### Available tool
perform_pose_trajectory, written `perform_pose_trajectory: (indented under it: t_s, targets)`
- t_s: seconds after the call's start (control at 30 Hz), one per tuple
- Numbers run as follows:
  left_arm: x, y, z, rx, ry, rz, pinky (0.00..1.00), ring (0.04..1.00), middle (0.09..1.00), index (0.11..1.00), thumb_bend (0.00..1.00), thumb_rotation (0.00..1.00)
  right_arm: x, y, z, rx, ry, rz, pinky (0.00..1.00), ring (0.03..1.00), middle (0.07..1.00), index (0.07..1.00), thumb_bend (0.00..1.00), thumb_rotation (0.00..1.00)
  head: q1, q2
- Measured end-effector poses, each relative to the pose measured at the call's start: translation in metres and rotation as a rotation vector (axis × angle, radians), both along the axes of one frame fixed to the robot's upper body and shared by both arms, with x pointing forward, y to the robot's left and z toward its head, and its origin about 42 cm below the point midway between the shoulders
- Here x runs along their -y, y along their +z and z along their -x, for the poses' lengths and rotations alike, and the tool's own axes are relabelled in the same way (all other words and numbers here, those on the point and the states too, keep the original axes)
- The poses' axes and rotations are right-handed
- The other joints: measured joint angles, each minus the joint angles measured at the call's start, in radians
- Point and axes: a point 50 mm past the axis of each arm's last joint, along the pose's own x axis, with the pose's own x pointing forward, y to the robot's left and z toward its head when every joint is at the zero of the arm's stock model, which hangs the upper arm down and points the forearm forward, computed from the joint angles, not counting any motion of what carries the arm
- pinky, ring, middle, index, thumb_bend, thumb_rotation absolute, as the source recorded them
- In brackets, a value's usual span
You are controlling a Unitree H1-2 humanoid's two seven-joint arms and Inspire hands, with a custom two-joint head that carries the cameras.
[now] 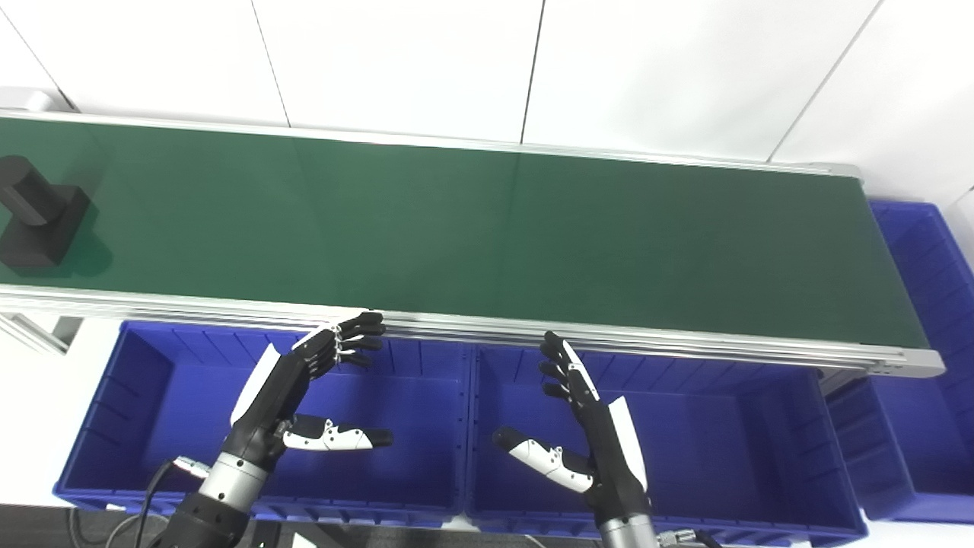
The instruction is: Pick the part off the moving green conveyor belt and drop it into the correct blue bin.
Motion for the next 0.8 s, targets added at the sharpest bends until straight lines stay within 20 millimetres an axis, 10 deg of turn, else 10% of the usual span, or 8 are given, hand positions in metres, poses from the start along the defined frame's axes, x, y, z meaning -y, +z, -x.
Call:
perform_pose_trajectory:
  t_s: [0.63, 0.8]
  targets:
    - [0.002, -0.008, 0.003, -0.027, 0.001, -0.012, 0.64, 0.725, 0.776, 0.790, 0.81, 0.08, 0.001, -0.014, 0.005, -0.017, 0.001, -0.010, 0.80, 0.873, 0.910, 0.942, 0.72, 0.52, 0.055, -0.067]
    - [0.006, -0.011, 0.004, -0.032, 0.011, -0.021, 0.60, 0.682, 0.743, 0.766, 0.85, 0.11, 0.006, -0.014, 0.006, 0.007, 0.006, -0.007, 0.78, 0.877, 0.921, 0.942, 0.69, 0.52, 0.213, -0.107]
